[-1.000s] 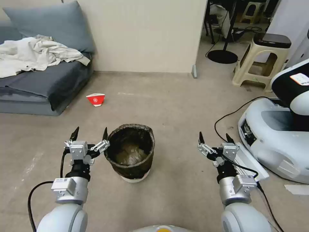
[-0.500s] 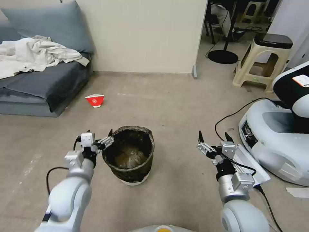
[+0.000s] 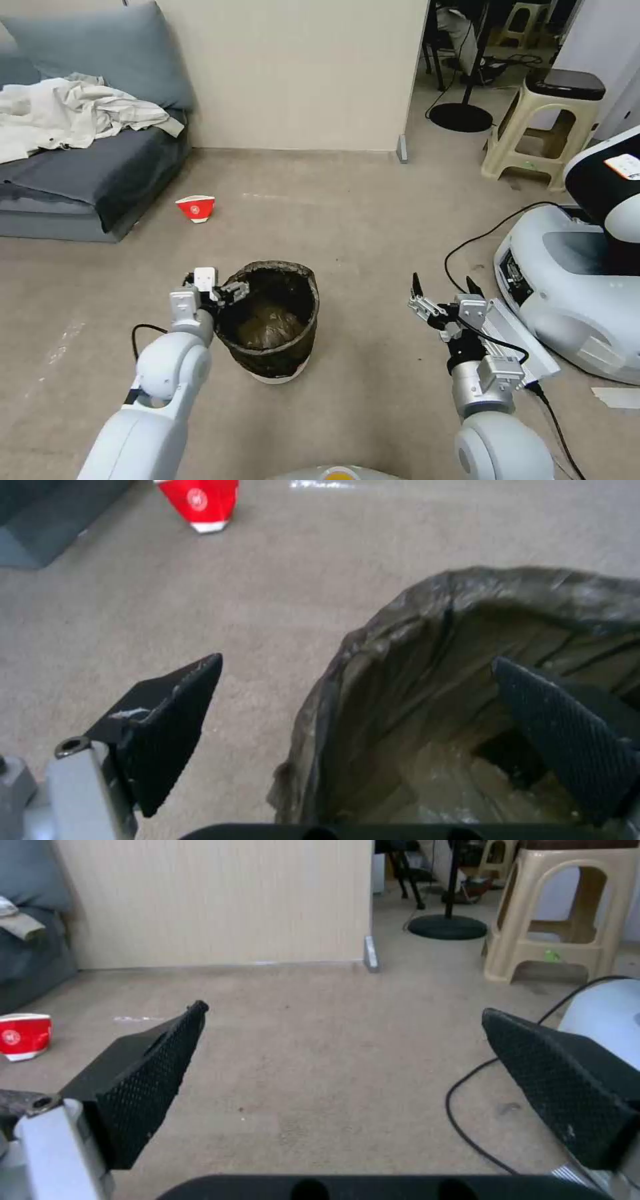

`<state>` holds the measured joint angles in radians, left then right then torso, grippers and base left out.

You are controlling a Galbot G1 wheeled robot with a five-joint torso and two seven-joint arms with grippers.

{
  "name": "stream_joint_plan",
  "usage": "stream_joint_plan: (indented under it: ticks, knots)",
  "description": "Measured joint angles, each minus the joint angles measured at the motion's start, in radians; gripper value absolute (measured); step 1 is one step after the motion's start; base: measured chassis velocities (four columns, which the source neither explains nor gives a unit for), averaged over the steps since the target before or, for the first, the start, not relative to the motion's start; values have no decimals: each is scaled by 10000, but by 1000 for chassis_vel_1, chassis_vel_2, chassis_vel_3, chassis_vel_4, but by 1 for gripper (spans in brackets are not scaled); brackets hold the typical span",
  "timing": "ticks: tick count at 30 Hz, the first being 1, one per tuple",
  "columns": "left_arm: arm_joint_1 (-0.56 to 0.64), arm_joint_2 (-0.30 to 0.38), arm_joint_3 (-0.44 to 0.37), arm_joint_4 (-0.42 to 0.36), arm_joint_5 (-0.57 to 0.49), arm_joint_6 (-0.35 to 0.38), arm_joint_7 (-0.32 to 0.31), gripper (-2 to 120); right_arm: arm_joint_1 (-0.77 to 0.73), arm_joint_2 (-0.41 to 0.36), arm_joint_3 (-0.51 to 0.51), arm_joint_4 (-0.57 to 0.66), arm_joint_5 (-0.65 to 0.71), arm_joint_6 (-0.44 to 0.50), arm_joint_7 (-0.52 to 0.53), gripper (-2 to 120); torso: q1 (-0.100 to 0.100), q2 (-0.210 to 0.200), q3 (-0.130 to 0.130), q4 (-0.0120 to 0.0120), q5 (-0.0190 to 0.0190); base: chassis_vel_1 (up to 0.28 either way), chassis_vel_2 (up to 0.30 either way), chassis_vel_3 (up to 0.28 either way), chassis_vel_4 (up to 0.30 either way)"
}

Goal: Pick up the trash can from the floor.

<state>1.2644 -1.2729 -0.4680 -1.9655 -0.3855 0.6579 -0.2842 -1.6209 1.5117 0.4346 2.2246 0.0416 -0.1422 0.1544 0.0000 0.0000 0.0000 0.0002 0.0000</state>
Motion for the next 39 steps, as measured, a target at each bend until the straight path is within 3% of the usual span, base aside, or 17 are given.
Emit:
stream_joint_plan:
  ticks: [18, 39]
  knots:
    - [-291, 124, 229, 716, 39, 665, -162, 100, 29, 102, -13, -100, -23, -7, 3, 100, 0, 0, 0, -2, 0, 0, 0, 0, 0]
    - [21, 32, 156, 1259, 86, 714, -171, 100, -32, 161, 7, -32, -10, 402, 23, 100, 0, 0, 0, -3, -1, 0, 0, 0, 0]
